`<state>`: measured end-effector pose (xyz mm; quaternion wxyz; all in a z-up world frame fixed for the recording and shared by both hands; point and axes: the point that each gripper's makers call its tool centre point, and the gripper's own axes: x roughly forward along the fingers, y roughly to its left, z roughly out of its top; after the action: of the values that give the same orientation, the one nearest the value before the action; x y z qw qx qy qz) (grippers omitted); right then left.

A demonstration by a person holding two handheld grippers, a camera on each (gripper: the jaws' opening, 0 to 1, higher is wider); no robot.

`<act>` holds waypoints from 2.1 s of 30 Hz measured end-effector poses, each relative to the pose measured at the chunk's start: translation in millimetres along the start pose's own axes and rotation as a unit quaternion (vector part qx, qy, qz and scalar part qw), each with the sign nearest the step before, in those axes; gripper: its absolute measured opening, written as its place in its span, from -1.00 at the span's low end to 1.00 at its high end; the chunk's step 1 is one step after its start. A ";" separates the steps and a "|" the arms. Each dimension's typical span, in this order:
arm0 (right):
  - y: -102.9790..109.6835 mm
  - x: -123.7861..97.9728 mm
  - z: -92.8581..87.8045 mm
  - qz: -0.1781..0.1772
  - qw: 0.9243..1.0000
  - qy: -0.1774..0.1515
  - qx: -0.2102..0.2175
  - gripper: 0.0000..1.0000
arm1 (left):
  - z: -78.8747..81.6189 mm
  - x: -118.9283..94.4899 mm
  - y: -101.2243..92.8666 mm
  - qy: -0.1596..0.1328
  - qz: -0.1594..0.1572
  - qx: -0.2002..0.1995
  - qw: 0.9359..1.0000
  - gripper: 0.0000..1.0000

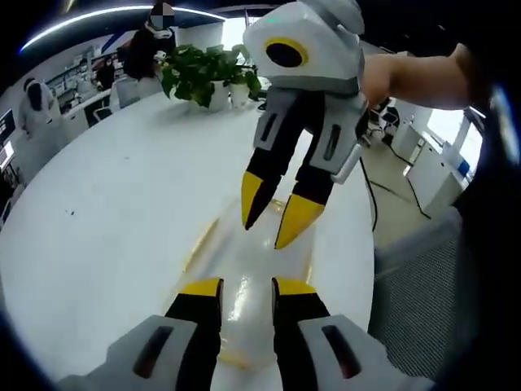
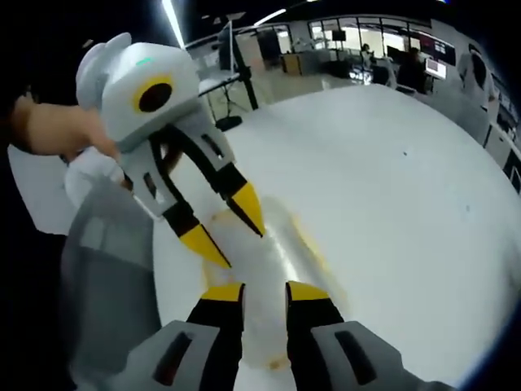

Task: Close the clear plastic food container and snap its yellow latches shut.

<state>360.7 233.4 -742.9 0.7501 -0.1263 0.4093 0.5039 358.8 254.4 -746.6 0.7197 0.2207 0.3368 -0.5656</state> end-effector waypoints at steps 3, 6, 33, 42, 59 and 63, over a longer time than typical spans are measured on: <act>0.4 3.6 0.8 0.002 1.000 0.003 -0.006 -0.64 | 2.6 0.9 -2.4 -0.008 -0.006 0.006 1.000 -0.56; 0.1 5.7 1.1 0.002 1.000 0.007 -0.016 -0.64 | 4.2 4.2 -4.2 -0.008 -0.010 0.009 1.000 -0.56; -13.3 14.8 11.2 -0.030 0.998 0.008 -0.045 -0.63 | -3.6 11.8 -13.9 0.014 -0.020 0.032 0.999 -0.56; -22.7 14.0 12.4 -0.038 0.999 0.005 -0.038 -0.61 | -3.0 13.1 -18.9 0.015 -0.019 0.043 0.999 -0.43; -30.2 23.5 25.8 -0.025 0.999 -0.002 -0.031 -0.39 | -3.3 11.9 -23.9 0.011 0.027 0.085 0.996 -0.36; -30.3 27.2 18.6 -0.017 0.999 0.013 -0.034 -0.36 | -3.5 11.4 -24.7 0.007 0.030 0.083 0.996 -0.37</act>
<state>400.0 248.4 -758.1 0.7486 -0.1653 0.3998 0.5024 335.8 242.8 -755.8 0.7132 0.2942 0.2870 -0.5679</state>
